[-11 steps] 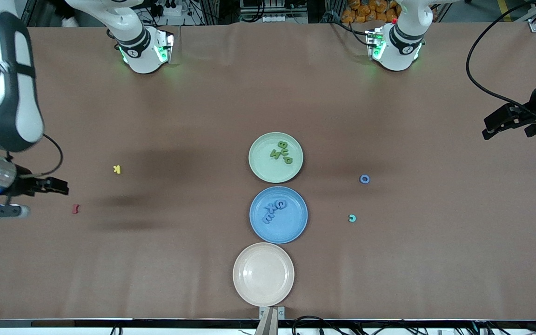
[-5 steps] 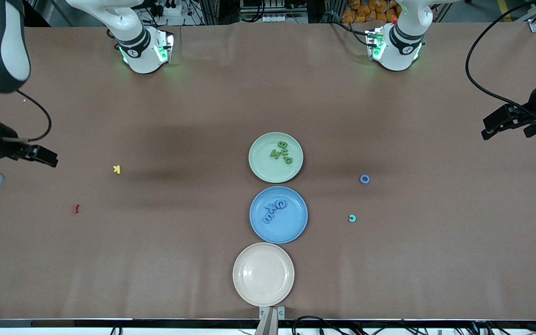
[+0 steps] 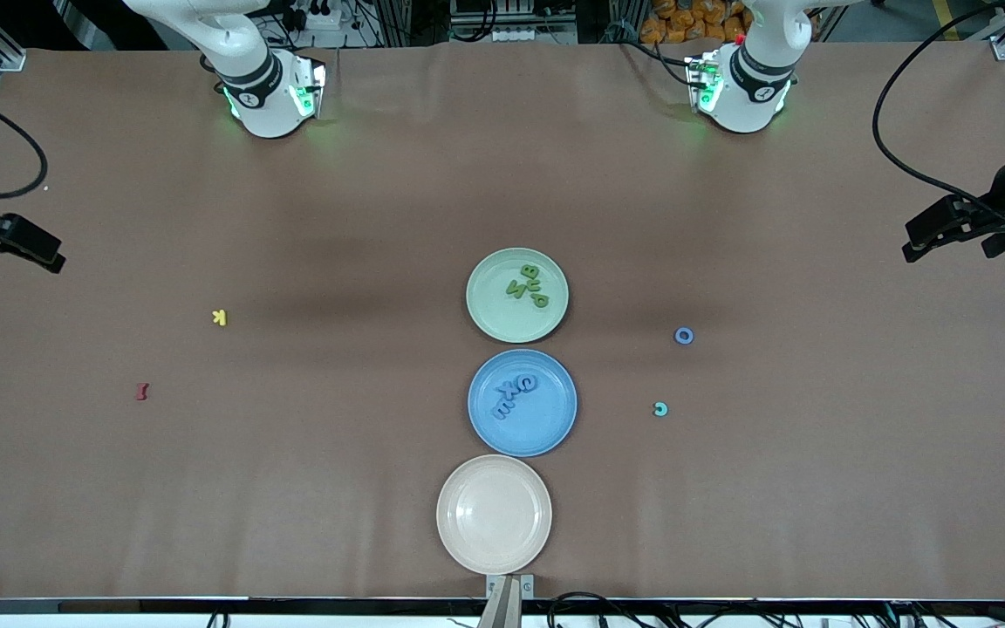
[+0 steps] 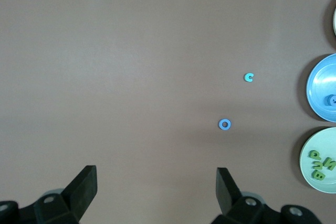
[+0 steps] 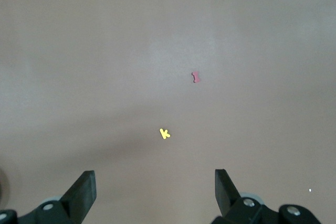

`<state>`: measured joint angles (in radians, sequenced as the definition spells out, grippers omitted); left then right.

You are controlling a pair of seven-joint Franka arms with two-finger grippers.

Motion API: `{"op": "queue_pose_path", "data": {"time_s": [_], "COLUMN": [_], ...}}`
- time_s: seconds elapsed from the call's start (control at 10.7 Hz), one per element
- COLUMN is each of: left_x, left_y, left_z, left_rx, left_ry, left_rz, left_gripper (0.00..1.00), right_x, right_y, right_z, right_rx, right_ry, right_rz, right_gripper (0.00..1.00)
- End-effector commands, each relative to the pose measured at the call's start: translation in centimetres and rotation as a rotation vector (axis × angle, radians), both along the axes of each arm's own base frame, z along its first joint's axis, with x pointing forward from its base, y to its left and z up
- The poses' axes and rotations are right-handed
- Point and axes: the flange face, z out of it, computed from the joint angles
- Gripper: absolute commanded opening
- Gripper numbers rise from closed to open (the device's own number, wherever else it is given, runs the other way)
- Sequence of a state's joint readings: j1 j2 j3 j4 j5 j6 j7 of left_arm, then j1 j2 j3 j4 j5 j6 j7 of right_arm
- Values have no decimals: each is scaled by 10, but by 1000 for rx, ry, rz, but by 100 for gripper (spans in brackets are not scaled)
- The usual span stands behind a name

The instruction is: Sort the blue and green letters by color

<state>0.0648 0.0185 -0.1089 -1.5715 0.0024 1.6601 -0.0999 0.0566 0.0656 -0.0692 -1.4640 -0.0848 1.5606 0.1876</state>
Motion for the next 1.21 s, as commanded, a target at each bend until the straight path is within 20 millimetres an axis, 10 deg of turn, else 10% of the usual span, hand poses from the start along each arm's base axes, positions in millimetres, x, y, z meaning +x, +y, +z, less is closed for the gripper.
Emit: {"op": "queue_pose_path", "data": {"time_s": [0.0,1.12], "left_x": [-1,-1], "left_y": [0,0], "left_z": [4,3], "left_rx": [-18,-18], "left_ry": [-9,-8], "left_rz": [-17,-17], "left_gripper": [100,100], "right_x": [-18,-12], "right_y": [-6,-18], "right_z": [22,8], "right_rx": [41,91], "right_ry": [-15,-4], "right_rz": [-19,-59], "right_gripper": [100,100]}}
